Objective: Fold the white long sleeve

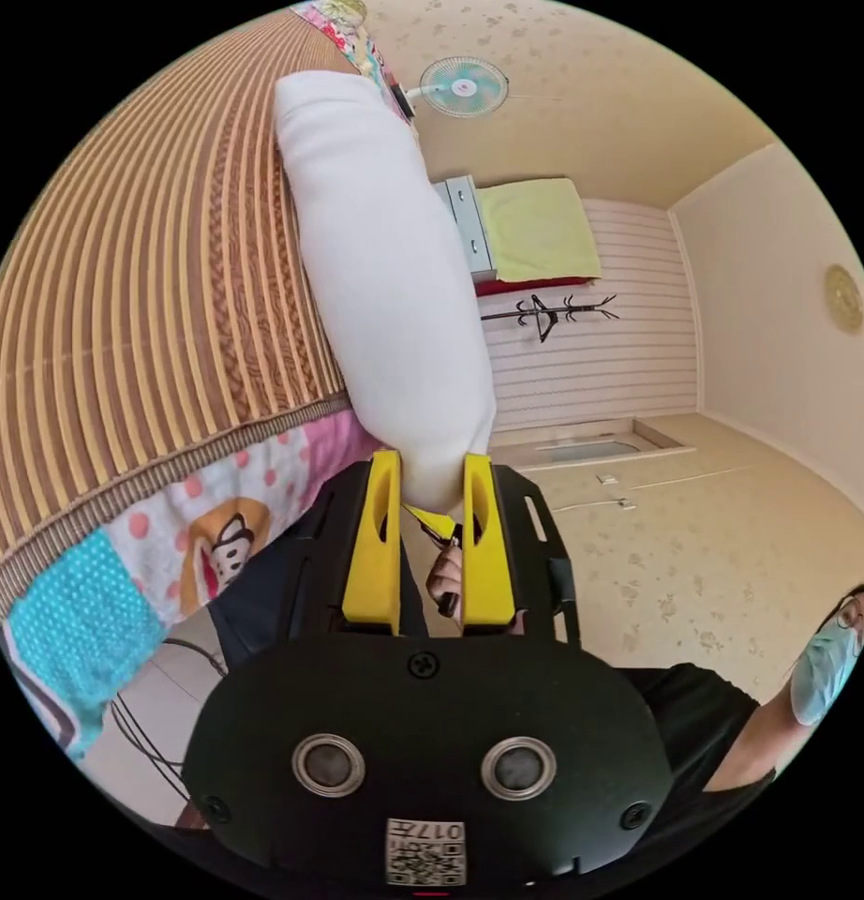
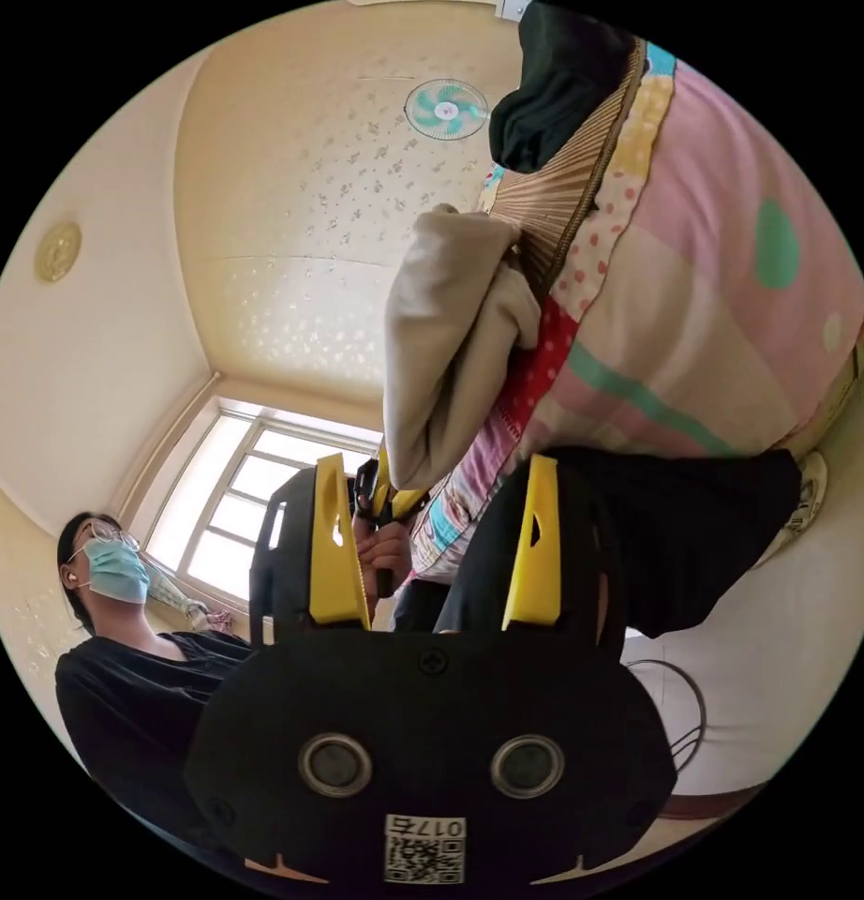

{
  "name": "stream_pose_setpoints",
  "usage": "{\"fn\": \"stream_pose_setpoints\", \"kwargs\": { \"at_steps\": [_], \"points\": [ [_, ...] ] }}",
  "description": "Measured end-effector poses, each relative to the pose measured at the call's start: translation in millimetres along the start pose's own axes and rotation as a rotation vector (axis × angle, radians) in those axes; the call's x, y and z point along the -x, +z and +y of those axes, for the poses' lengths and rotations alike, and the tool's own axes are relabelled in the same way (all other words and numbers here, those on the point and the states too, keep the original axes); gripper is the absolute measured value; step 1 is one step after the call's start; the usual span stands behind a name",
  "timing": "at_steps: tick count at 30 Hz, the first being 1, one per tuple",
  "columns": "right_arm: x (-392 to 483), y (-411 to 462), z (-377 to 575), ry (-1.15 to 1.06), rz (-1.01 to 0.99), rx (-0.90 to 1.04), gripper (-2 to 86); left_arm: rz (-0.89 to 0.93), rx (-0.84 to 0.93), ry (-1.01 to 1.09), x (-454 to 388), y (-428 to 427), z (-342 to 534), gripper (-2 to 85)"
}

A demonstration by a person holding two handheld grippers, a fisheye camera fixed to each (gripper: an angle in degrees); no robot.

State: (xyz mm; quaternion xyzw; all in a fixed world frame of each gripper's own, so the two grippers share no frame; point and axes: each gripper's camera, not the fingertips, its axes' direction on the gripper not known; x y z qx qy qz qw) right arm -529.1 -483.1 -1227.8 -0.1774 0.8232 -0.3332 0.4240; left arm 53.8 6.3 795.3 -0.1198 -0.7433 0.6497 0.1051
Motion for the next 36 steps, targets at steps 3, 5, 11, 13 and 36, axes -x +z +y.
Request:
{"fn": "stream_pose_setpoints", "kwargs": {
  "at_steps": [3,5,11,13,36],
  "points": [
    [2,10,-9,0.021,-0.102,-0.018,26.0,-0.048,0.061,0.097,-29,17,18,7.2],
    [4,31,-27,0.034,-0.111,0.052,24.5,-0.023,0.098,0.143,-47,26,34,6.8],
    [29,52,-62,-0.169,-0.234,0.120,20.6,-0.076,0.165,0.334,-103,21,75,6.6],
    [50,48,-86,-0.259,-0.242,0.109,19.7,-0.132,0.160,0.428,-122,6,91,7.5],
    [-6,-161,-119,-0.033,0.560,-0.228,1.4,-0.607,-0.237,0.176,-107,-162,202,10.8]
  ]
}}
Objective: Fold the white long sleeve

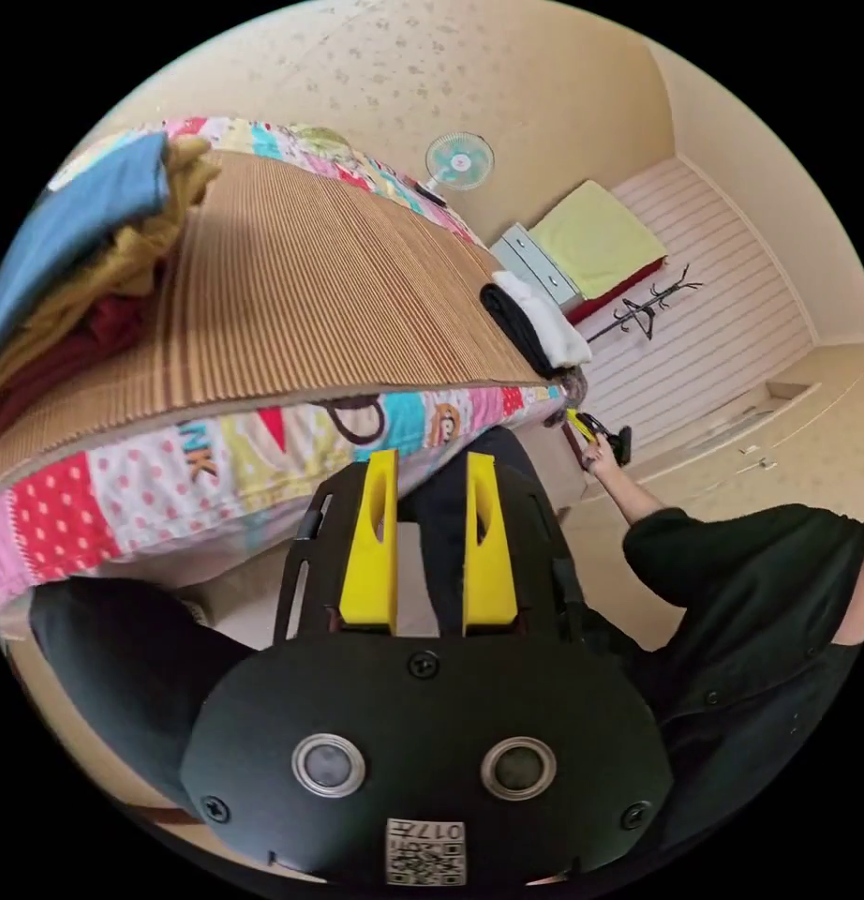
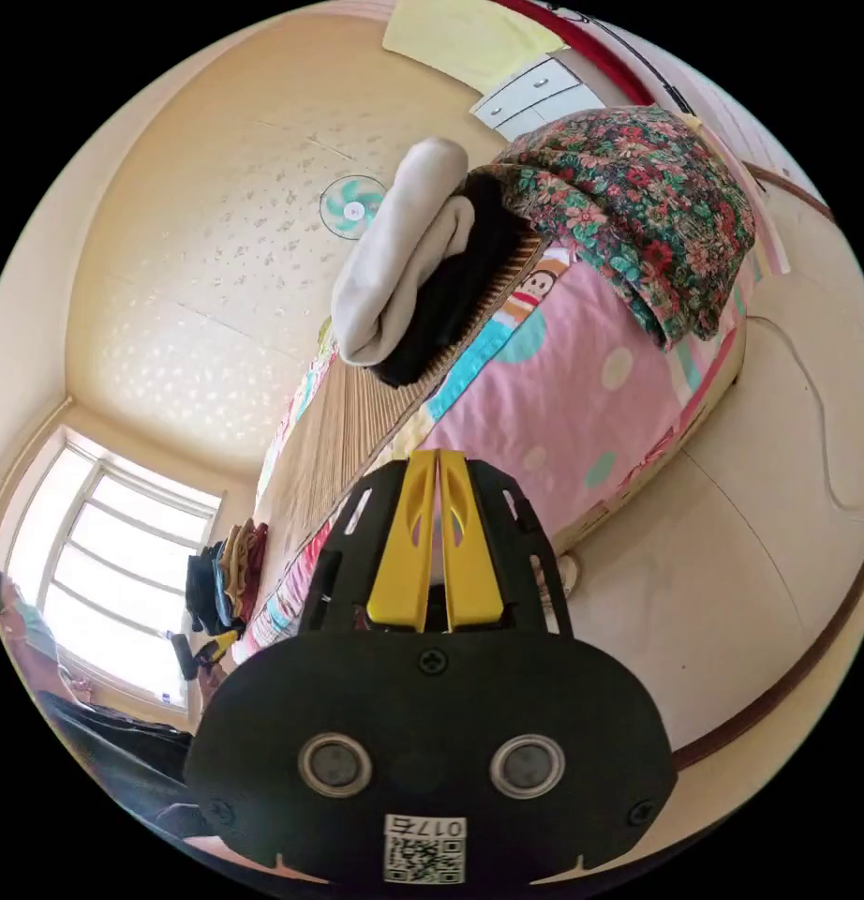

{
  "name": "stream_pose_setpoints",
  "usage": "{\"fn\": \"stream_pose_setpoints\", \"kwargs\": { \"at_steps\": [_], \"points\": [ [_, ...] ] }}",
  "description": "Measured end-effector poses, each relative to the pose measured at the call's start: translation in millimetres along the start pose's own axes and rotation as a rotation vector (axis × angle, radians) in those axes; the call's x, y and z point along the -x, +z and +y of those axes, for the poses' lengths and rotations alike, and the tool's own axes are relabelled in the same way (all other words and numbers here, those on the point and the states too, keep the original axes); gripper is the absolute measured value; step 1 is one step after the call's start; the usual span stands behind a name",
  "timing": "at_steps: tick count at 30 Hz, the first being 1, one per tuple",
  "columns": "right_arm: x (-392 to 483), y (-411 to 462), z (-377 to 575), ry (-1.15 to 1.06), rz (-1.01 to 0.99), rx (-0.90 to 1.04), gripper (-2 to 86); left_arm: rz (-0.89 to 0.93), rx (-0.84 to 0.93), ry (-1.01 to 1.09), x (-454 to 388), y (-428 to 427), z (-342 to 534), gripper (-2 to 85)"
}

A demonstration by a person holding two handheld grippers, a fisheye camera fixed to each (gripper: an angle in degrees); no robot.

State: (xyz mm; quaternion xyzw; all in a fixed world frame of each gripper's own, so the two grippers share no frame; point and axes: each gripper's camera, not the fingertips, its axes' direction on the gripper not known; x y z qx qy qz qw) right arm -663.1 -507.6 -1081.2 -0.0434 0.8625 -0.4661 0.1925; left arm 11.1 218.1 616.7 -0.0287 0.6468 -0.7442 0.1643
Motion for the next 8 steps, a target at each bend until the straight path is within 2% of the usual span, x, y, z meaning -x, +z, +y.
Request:
{"fn": "stream_pose_setpoints", "kwargs": {
  "at_steps": [2,4,6,8],
  "points": [
    [37,-4,66,-0.114,0.050,0.034,0.9,-0.167,-0.158,0.002,-2,-45,-5,10.2],
    [67,-1,111,-0.189,0.010,0.107,0.7,-0.368,-0.434,-0.040,-5,-106,-8,10.1],
    [93,0,149,-0.225,-0.080,0.130,0.5,-0.464,-0.517,-0.102,2,-135,-21,10.9],
    [119,-2,184,-0.258,-0.225,0.097,0.4,-0.517,-0.471,-0.189,23,-148,-46,11.6]
  ]
}}
